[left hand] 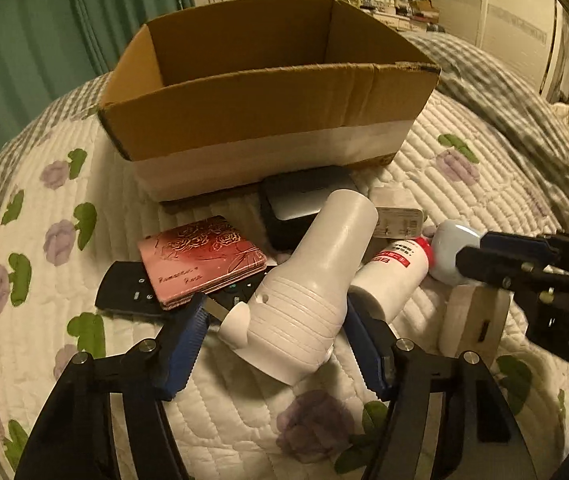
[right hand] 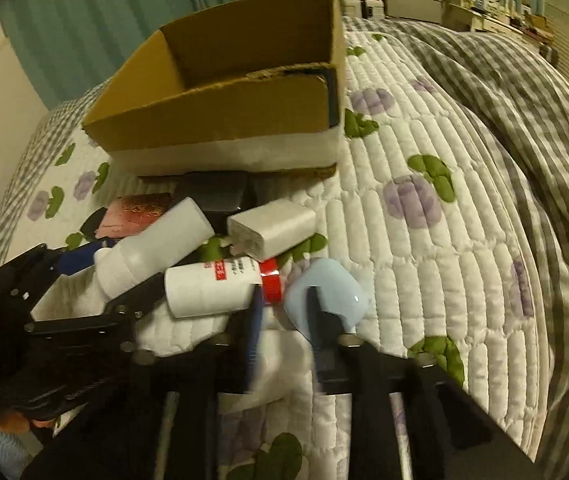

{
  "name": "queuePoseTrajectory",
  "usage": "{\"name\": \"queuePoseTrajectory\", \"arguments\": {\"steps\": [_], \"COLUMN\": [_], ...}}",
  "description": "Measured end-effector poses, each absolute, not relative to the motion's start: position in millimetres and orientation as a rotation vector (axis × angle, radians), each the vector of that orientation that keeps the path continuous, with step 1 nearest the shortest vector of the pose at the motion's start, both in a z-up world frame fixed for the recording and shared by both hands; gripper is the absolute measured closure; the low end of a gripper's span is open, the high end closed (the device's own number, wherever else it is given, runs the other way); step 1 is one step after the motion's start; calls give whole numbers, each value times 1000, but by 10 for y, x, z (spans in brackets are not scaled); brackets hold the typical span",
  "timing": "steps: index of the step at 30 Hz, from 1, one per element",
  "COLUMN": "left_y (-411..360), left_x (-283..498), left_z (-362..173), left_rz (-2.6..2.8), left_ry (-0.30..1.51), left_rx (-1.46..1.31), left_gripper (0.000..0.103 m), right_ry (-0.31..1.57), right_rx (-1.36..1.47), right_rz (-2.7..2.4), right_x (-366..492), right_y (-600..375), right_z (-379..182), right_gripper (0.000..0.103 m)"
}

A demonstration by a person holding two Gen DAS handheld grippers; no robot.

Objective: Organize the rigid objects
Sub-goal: 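Grasp the white hair dryer with the left tool while the right tool grasps a white charger block, then carry both items over the cardboard box and open both tools to drop them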

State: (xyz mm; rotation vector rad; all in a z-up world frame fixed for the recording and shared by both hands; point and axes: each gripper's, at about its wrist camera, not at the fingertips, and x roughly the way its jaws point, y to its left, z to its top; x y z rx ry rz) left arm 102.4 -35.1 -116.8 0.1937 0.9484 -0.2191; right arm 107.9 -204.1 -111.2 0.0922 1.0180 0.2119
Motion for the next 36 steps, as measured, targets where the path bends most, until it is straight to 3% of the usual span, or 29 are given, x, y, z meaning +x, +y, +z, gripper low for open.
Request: {"name": "queuePoseTrajectory", "arguments": {"steps": [4, 12, 15, 19, 21, 26, 36], "left_y": [-263, -33, 85, 173, 207, 235, 151], "left_x": [941, 823, 775, 708, 689, 638, 629], "left_z": [-1078, -858, -808, -773, -758, -721, -218], "left_rz": [-204, -136, -119, -102, -98, -86, -96], "left_ry": [924, 903, 899, 893, 893, 899, 820], "left_rx": [151, 87, 47, 25, 14, -5, -6], "left_gripper": [35, 35, 35, 35, 35, 35, 35], "right_ry": [1022, 1055, 1100, 1120, 1096, 1085, 865], "right_rx": [125, 103, 68, -17, -35, -38, -59], "right_rz": [210, 292, 346, 339, 330, 310, 274], "right_x": [985, 868, 855, 894, 912, 920, 725], "right_y": [-2037, -1787, -1661, -1511, -1490, -1525, -1630], "right_z": [-1124, -1227, -1334, -1506, -1494, -1451, -582], "right_gripper": [41, 36, 29, 31, 43, 45, 49]}}
